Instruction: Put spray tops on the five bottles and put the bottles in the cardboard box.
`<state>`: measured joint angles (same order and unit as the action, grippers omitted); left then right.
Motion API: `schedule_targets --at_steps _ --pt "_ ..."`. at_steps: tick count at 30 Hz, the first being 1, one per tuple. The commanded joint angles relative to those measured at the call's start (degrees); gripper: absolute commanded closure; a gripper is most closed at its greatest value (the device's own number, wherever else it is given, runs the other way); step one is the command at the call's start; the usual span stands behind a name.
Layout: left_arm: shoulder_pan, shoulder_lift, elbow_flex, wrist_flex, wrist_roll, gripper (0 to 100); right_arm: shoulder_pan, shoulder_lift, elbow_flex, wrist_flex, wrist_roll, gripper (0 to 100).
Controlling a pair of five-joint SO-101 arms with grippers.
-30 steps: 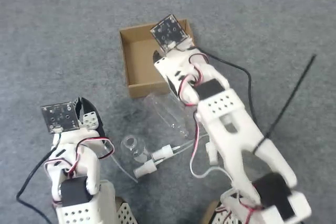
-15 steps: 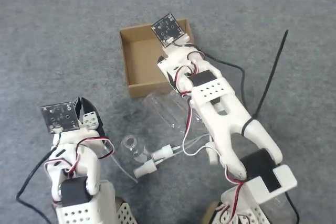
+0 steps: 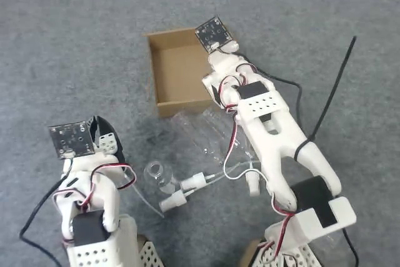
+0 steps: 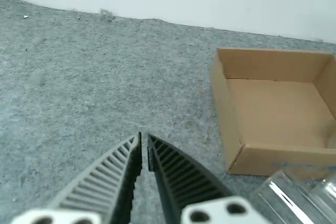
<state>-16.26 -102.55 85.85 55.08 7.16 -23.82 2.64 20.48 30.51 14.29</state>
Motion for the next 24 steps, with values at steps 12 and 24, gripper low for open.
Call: schedule_targets --at_steps 12,24 --pt "-0.35 -0.88 -0.40 -1.85 -0.35 98 3.56 -9.19 -0.79 14.11 0.00 88.1" --pt "-0.35 -0.88 -0.40 -1.85 -0.44 98 3.03 -12.70 -0.97 14.20 -0.18 88.1"
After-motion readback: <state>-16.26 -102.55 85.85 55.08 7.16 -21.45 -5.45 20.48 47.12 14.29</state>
